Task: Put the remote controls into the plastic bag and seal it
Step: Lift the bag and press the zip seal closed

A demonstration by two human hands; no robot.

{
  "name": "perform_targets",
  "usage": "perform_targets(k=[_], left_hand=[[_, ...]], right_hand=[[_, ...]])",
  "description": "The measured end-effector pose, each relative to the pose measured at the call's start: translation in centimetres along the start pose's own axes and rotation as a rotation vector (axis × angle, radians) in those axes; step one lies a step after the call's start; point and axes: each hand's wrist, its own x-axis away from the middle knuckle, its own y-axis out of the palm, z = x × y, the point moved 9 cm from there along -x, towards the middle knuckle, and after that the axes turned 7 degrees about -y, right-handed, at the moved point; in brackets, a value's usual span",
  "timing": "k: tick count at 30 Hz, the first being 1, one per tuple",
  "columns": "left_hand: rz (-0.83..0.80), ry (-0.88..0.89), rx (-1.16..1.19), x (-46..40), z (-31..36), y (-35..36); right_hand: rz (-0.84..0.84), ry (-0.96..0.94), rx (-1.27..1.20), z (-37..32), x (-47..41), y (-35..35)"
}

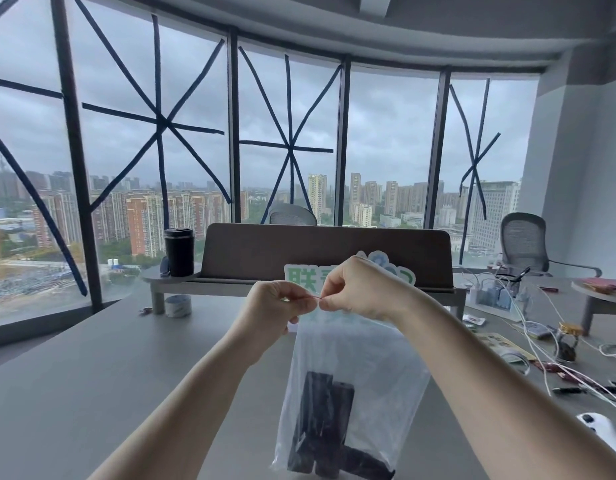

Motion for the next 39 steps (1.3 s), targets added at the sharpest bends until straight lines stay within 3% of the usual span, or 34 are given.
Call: perform_targets(k=[11,23,29,39], left_hand=[[0.024,0.009,0.025,0.1,0.1,-0.5],[0.033,0.050,0.044,-0.3,-0.2,-0.1],[0.174,0.110,0.041,-0.5,-0.4,-1.0],[0.302,0.032,0.104,-1.7,-3.2,-5.1]], right_hand=[[0.112,-0.056,0.080,-0.4,-0.2,-0.3],[0.106,-0.042,0.075,-0.4,-0.2,0.1],[0.128,-0.027,0.180,0.2,0.3,0.4],[0.150,0.078,0.265,4.6,2.7,-0.7]])
